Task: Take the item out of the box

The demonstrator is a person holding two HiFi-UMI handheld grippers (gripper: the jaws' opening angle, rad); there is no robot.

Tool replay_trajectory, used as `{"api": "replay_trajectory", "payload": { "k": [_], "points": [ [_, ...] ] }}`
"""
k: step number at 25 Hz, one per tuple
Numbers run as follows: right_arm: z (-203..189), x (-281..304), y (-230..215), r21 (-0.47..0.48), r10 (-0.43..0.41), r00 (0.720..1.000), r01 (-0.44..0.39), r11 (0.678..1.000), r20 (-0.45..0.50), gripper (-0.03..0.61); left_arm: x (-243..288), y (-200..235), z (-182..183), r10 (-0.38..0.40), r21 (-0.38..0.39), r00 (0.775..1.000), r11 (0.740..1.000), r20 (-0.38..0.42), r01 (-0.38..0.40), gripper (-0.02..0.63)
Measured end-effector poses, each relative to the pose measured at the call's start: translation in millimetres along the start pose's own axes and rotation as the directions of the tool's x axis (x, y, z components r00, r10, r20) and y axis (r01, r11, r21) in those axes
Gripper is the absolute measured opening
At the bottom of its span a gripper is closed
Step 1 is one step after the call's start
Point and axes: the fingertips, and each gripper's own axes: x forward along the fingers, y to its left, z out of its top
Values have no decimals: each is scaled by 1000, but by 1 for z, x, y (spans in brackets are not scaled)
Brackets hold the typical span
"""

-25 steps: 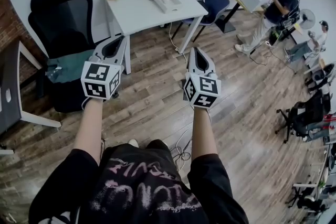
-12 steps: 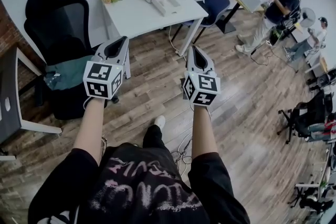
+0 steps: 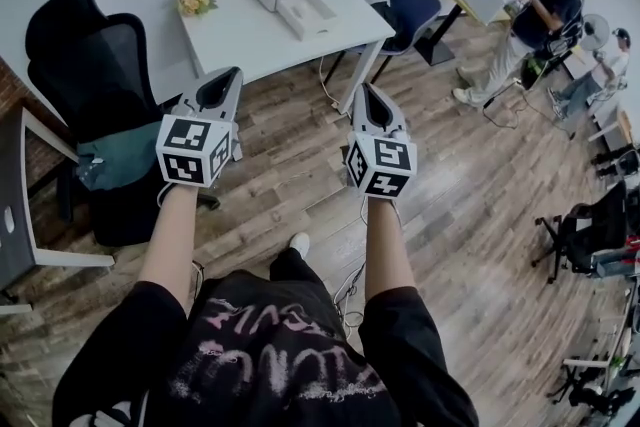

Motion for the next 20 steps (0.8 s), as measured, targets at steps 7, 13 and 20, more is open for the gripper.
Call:
{"api": "replay_trajectory", "payload": {
  "k": [7, 13, 20],
  "points": [
    [-8, 55, -67, 15, 14, 1000, -14, 1000, -9, 9, 84, -11, 7, 14, 16, 1000, 1000, -18, -14, 3],
    [-5, 90, -120, 7, 21, 1000, -21, 1000, -11, 9, 142, -25, 16, 27, 33, 999, 999, -28, -27, 3],
    [-12, 111, -150, 17, 33, 999, -32, 999, -16, 9, 177, -30, 13, 43, 21, 998, 999, -45, -42, 3]
  ]
}}
